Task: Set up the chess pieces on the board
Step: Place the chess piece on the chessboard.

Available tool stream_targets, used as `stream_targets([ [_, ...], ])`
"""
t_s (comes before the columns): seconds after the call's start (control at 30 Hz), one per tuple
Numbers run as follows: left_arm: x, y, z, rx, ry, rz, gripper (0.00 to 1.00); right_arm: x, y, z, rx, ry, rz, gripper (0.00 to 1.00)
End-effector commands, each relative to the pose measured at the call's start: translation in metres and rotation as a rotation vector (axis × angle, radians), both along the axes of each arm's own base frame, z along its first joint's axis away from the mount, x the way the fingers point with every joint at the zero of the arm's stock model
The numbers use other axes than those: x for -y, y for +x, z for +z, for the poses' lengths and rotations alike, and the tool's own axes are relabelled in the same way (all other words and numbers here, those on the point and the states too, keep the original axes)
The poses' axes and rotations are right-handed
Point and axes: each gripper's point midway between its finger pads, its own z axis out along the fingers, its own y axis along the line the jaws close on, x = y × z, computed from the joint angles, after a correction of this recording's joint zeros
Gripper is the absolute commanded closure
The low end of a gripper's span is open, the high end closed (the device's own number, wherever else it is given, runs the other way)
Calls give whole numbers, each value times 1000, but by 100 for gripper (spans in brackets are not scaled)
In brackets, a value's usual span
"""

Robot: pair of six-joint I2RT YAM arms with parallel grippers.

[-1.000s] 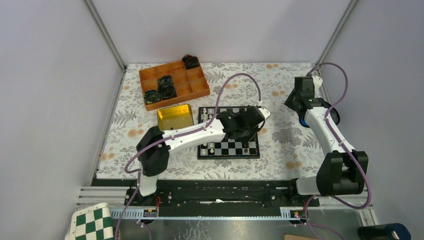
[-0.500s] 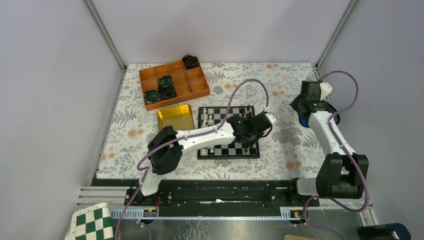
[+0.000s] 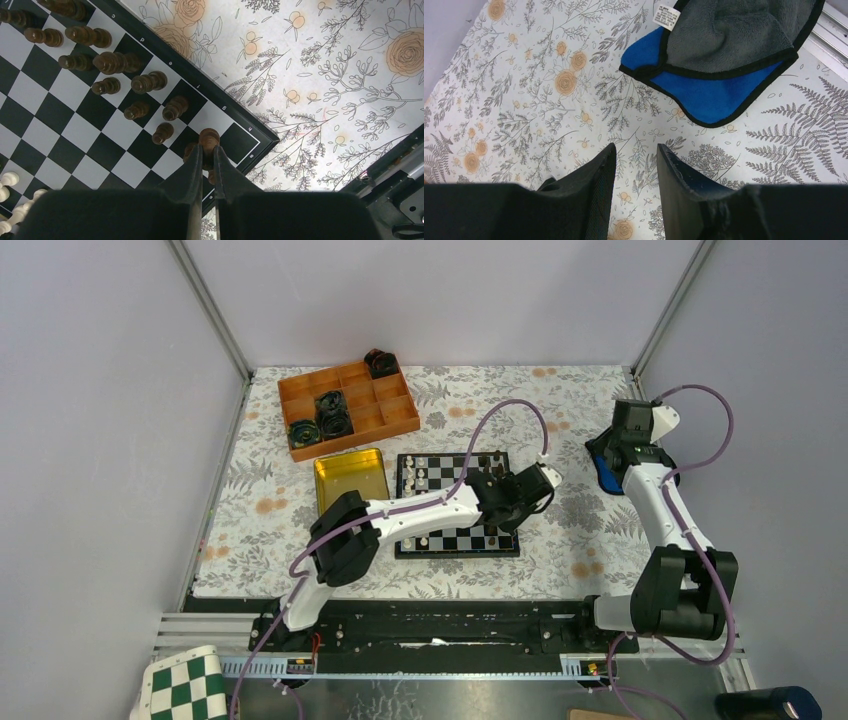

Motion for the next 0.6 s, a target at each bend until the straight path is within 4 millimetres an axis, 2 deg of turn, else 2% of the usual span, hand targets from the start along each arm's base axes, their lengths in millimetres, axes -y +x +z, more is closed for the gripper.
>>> stream_targets([
  [0.0,17,5,6,26,-42,-30,100,8,13,18,74,-14,-37,58],
  [0.57,17,12,-17,32,7,-20,99,6,18,10,68,-8,-19,58],
])
